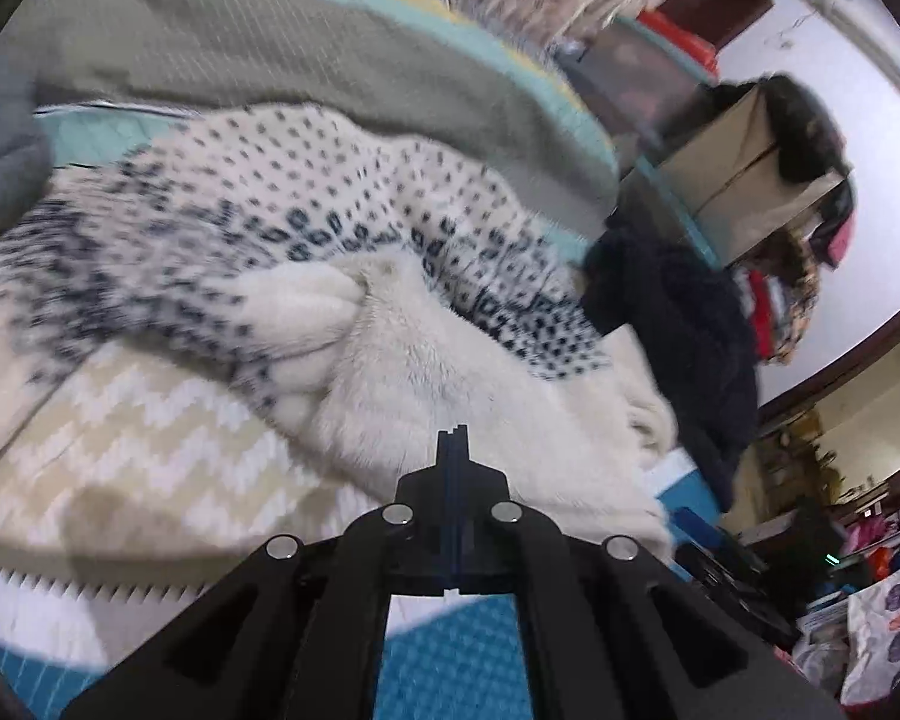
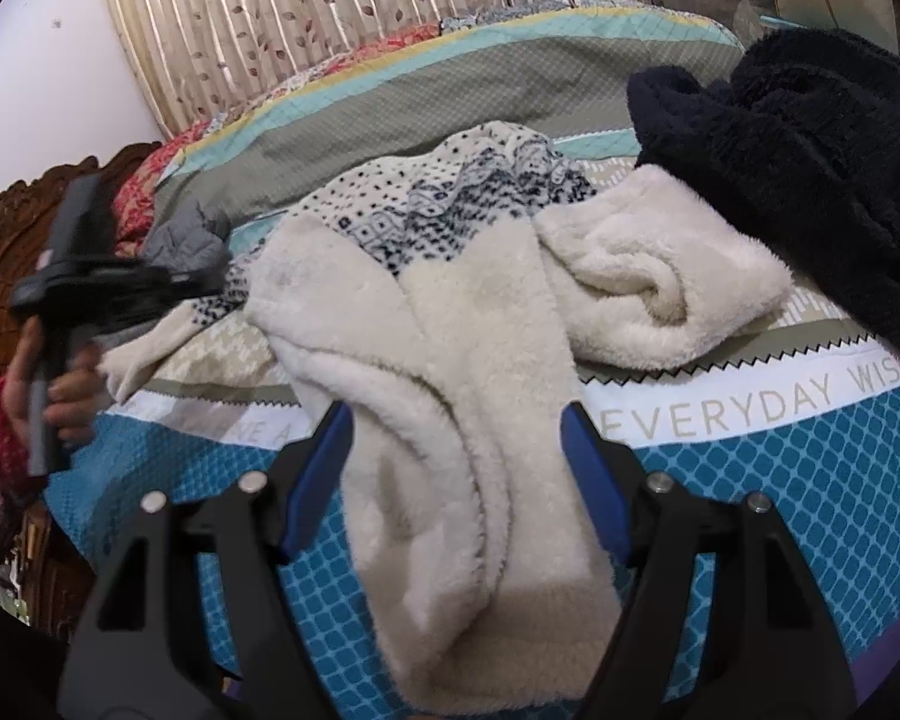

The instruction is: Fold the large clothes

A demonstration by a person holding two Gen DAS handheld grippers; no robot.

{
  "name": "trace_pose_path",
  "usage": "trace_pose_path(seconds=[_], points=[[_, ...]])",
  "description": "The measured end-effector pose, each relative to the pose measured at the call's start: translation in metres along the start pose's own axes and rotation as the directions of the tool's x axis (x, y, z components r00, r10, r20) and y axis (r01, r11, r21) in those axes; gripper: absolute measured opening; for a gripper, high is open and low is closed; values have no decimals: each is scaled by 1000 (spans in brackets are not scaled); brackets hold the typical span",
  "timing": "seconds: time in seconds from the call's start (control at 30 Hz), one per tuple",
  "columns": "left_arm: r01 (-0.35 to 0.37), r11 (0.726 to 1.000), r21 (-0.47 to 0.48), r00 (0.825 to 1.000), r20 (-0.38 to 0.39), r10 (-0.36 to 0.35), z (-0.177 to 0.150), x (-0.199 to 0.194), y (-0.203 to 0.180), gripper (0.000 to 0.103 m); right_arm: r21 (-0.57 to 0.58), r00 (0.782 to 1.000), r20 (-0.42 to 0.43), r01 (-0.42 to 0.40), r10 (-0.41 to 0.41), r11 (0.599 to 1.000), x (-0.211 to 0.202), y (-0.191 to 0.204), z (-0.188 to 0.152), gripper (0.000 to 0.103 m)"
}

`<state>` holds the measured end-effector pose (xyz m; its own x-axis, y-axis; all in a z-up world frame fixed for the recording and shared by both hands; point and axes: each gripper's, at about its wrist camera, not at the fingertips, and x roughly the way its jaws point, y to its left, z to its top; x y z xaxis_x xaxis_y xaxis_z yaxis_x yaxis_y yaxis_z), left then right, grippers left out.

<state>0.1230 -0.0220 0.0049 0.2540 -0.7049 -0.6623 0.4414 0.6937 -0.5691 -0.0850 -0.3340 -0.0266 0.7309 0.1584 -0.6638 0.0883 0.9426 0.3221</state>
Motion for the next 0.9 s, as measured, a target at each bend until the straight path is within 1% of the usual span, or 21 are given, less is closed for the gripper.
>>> trace_pose_path(seconds=[0.07, 0.1, 0.13, 0.17, 0.2, 0.23, 0.27, 0.3, 0.33, 0.37, 0.4, 0.5, 0.63, 0.73, 0.87, 0.9], points=[[4, 1000, 1, 999, 40, -4, -11, -30, 4, 22, -17, 1000, 4, -25, 25, 1000, -1, 7, 3, 69], [-13, 1000, 9, 999, 52, 12, -14, -37, 4, 22, -45, 1000, 5, -30, 30, 999, 1, 16, 6, 69], [-52, 998, 26, 996, 68, 50, -18, -43, 2, 22, -70, 999, 5, -34, 35, 997, 3, 23, 8, 69], [-123, 991, 59, 988, 99, 116, -22, -49, -3, 22, -96, 999, 2, -52, 52, 994, 7, 34, 11, 70], [-179, 980, 89, 977, 137, 166, -24, -51, -8, 22, -108, 997, -1, -78, 78, 991, 11, 44, 14, 71], [-199, 974, 109, 971, 159, 180, -26, -49, -11, 24, -110, 995, 5, -97, 98, 989, 13, 51, 16, 73], [-199, 973, 114, 970, 162, 179, -25, -47, -12, 26, -107, 993, 17, -114, 116, 988, 13, 56, 17, 76], [-196, 973, 120, 972, 154, 177, -24, -41, -11, 32, -98, 990, 30, -135, 139, 986, 14, 63, 18, 76], [-205, 970, 127, 972, 144, 187, -22, -35, -11, 41, -94, 988, 31, -149, 153, 984, 14, 67, 17, 77], [-238, 961, 142, 967, 132, 220, -21, -24, -11, 47, -92, 986, 28, -160, 163, 983, 14, 71, 16, 77], [-257, 954, 155, 962, 129, 239, -21, -18, -9, 56, -93, 985, 24, -165, 168, 982, 15, 73, 15, 77], [-244, 952, 187, 967, 120, 224, -14, 4, -6, 60, -81, 985, 14, -171, 173, 982, 16, 70, 12, 77], [-221, 954, 203, 975, 66, 211, -1, 34, -5, 69, -33, 984, -3, -177, 177, 984, 20, 58, 8, 77], [-211, 957, 198, 977, 46, 206, 9, 52, -1, 72, -17, 984, -10, -178, 177, 984, 23, 53, 6, 77], [-227, 958, 178, 973, -11, 232, 20, 79, 3, 73, -10, 984, -19, -179, 179, 984, 27, 50, 5, 77], [-211, 965, 157, 975, -37, 219, 22, 84, 6, 73, -14, 984, -21, -178, 177, 984, 28, 51, 5, 77]])
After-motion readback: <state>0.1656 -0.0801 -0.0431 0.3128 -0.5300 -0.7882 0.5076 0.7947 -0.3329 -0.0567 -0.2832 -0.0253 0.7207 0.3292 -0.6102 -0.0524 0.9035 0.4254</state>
